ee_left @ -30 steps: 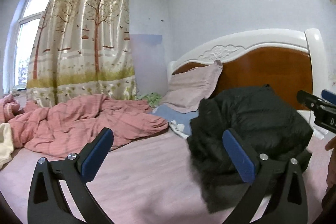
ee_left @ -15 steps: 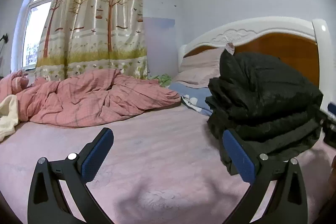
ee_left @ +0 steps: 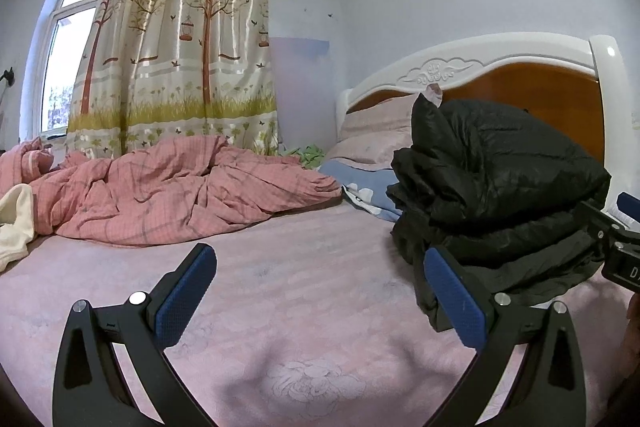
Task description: Fold large clothes
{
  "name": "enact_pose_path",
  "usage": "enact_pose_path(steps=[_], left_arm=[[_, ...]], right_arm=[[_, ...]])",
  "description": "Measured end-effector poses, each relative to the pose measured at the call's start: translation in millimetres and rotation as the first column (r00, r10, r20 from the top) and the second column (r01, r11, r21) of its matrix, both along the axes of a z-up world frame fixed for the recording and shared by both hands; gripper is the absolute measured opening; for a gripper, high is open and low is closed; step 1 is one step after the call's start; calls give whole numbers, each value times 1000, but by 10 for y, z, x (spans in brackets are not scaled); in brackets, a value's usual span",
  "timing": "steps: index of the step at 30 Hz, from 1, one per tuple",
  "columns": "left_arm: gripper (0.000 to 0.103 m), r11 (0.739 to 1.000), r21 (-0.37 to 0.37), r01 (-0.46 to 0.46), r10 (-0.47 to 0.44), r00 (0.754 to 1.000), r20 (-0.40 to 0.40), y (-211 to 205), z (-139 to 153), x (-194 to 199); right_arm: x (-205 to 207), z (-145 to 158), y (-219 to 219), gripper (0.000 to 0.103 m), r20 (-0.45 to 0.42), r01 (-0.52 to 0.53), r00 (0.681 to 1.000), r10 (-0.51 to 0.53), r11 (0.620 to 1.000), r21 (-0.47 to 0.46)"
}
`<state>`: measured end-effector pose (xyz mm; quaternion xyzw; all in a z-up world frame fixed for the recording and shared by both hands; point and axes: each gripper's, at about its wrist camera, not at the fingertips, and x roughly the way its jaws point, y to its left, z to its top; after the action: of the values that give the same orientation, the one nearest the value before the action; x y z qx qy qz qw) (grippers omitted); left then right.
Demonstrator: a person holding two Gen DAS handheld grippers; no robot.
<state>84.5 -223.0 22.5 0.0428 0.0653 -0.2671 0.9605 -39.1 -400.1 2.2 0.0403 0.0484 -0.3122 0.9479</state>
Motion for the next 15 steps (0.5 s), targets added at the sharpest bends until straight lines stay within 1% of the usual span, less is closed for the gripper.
enact_pose_path(steps=[10, 15], left_arm=[[103, 1000, -2, -5, 5, 1000, -3, -28, -10, 1], [103, 1000, 6, -19, 19, 999, -29, -40, -12, 40]], right_arm=[[15, 13, -1, 103, -6, -5, 1000, 5, 1000, -13], [31, 21, -27, 103, -7, -8, 1000, 8, 1000, -13]])
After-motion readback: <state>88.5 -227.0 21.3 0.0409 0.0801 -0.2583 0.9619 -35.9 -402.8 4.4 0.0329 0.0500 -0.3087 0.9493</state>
